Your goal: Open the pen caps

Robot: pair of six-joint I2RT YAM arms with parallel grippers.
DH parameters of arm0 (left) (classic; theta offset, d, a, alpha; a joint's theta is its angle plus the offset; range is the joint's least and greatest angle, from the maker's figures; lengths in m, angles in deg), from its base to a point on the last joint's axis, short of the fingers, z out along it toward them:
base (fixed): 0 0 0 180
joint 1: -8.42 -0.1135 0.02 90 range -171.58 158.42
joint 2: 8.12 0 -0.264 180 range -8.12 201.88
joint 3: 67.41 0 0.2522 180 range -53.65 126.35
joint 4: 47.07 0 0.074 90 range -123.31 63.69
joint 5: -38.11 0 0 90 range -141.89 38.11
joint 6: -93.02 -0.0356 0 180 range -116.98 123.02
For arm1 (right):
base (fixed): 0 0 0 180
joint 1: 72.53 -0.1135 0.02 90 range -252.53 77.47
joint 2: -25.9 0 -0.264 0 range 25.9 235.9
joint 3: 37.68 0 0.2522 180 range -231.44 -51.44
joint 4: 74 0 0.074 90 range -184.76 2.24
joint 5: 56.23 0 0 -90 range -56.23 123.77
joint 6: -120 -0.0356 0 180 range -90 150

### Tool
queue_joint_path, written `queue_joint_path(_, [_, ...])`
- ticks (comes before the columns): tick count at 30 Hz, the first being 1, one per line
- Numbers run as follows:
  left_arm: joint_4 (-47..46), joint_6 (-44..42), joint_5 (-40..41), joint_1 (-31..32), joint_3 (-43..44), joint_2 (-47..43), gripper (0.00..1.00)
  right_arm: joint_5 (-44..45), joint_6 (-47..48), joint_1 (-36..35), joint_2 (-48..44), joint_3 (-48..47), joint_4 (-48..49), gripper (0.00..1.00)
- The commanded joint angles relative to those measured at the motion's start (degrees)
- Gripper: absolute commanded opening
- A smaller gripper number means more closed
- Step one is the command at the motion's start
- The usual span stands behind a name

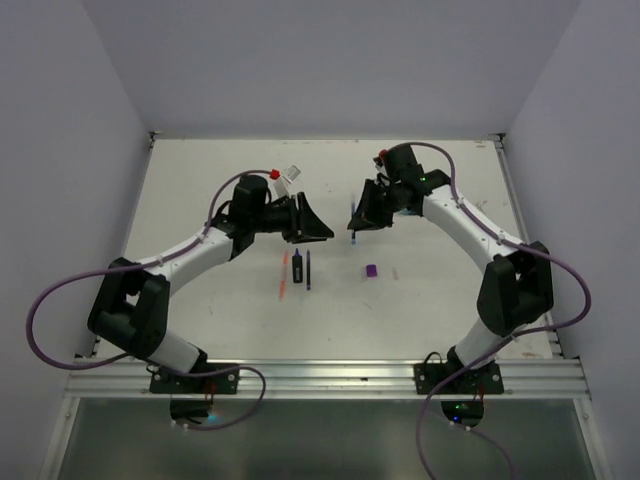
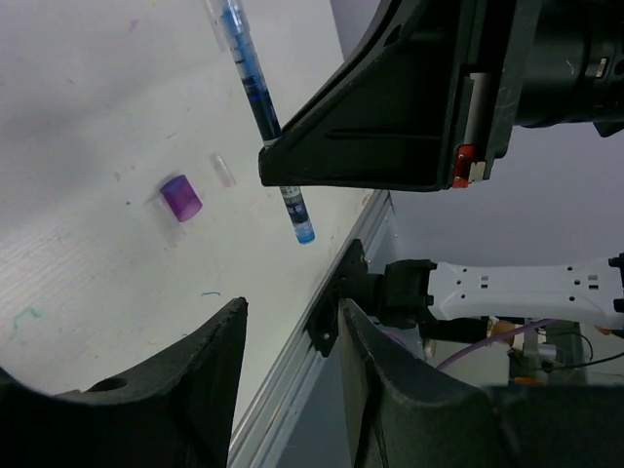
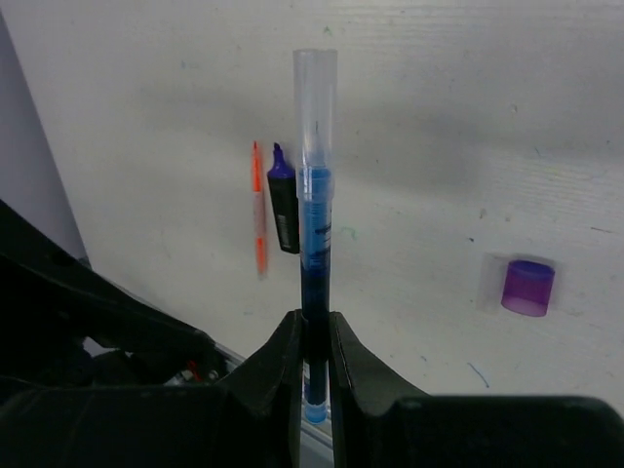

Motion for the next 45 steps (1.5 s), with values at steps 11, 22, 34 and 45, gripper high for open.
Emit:
queue_joint_path(11, [-12.21,7.68,-3.89,1.23,-1.59,-1.22,0.47,-4.60,-15.36,-1.74,-5.59,5.49,15.52,0.00])
queue_joint_path(22, [-10.99,6.63,-2.40,1.93,-0.89,0.62,0.46,-5.75,-19.14,-2.97,-6.99,7.16,18.68,0.00])
queue_joint_path(34, [-3.95,3.20,-0.02,1.84,2.54,1.94,0.42,-5.39,-19.58,-4.38,-7.34,7.25,18.69,0.00])
queue_joint_path(45, [-4.13,3.37,-0.55,1.93,2.36,2.38,0.31,-5.39,-20.98,-5.08,-7.96,8.22,21.14,0.00])
